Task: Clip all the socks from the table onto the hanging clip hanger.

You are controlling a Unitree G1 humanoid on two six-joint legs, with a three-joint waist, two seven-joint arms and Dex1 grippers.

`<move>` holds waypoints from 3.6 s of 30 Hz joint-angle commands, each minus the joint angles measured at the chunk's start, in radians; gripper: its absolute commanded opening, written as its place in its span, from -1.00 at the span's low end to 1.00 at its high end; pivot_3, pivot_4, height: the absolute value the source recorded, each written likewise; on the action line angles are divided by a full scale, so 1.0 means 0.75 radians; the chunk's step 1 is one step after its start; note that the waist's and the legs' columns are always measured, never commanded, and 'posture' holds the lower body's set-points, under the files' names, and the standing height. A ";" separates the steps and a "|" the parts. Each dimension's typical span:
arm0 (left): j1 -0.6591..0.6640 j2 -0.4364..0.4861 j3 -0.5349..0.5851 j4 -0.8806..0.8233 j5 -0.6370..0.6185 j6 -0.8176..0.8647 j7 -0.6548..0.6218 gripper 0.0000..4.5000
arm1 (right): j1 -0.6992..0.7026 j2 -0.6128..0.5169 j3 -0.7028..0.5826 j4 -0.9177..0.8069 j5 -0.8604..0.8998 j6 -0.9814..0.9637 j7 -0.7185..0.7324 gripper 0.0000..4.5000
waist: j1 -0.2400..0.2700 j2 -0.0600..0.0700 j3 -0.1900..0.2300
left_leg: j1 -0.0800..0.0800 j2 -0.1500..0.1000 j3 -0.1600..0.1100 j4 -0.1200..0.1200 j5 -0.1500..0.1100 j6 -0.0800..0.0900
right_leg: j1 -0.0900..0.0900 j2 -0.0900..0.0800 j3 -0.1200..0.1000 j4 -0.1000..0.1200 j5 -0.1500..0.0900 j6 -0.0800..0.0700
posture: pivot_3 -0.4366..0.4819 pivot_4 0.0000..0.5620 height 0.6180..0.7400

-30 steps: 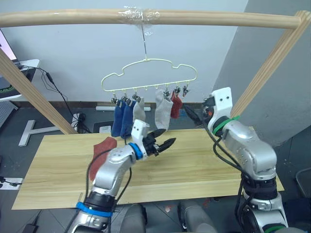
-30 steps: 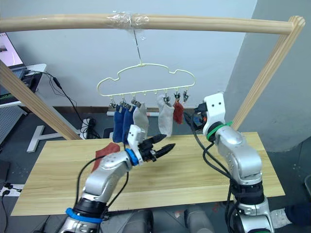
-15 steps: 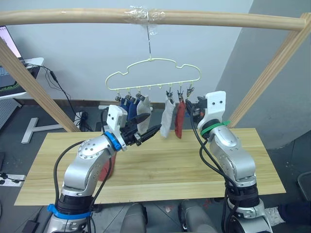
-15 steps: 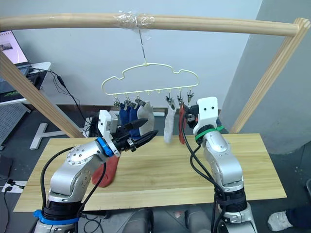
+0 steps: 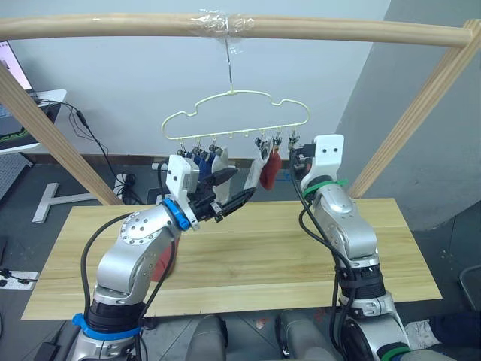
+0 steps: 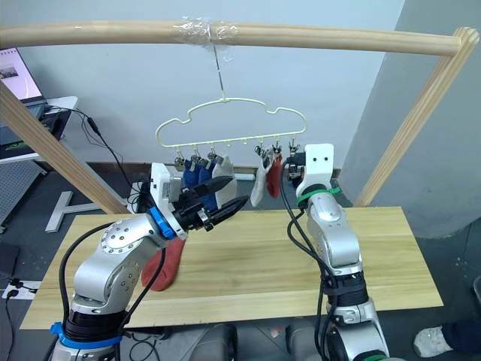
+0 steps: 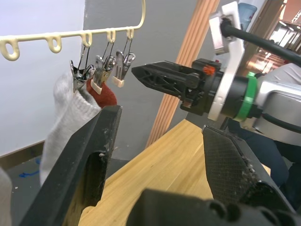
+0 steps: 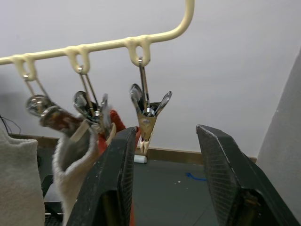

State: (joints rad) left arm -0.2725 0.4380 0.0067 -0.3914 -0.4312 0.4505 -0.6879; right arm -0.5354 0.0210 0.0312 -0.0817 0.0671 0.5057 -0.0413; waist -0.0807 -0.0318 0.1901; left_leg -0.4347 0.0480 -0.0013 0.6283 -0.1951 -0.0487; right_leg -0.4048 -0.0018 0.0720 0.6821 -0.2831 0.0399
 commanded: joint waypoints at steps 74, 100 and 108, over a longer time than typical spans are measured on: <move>-0.159 0.130 0.108 1.505 0.392 -0.393 0.164 0.99 | -0.326 -0.402 -0.044 0.119 0.140 0.265 0.523 -1.00 | 0.033 0.000 0.000 | 0.001 0.000 0.000 0.000 0.000 0.001 | 0.000 -0.001 -0.002 0.000 0.000 0.000 | -0.17 -0.35 1.00; 0.075 -0.030 0.104 0.911 0.222 -0.137 -0.039 -0.99 | -0.412 -0.537 -0.011 0.100 0.210 0.351 0.731 -1.00 | 0.031 0.000 0.000 | 0.000 0.000 0.001 0.000 0.000 0.001 | 0.000 -0.002 -0.001 0.001 0.000 0.000 | -0.19 -0.44 1.00; 0.110 -0.192 -0.085 0.308 0.065 0.045 -0.054 -0.99 | -0.570 -0.538 -0.166 0.183 0.412 0.756 0.759 -1.00 | 0.023 0.001 0.000 | 0.000 0.000 0.001 0.000 0.000 0.000 | 0.000 -0.001 0.000 0.001 0.001 -0.001 | -0.17 -0.50 1.00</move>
State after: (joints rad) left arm -0.1759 0.3122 -0.0245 -0.0774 -0.3532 0.4694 -0.7325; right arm -0.9190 -0.3836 -0.0400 0.0744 0.3228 1.0127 0.5229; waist -0.0636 -0.0313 0.1902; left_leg -0.4344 0.0479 0.0001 0.6285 -0.1951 -0.0483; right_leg -0.4049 -0.0028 0.0724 0.6828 -0.2825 0.0390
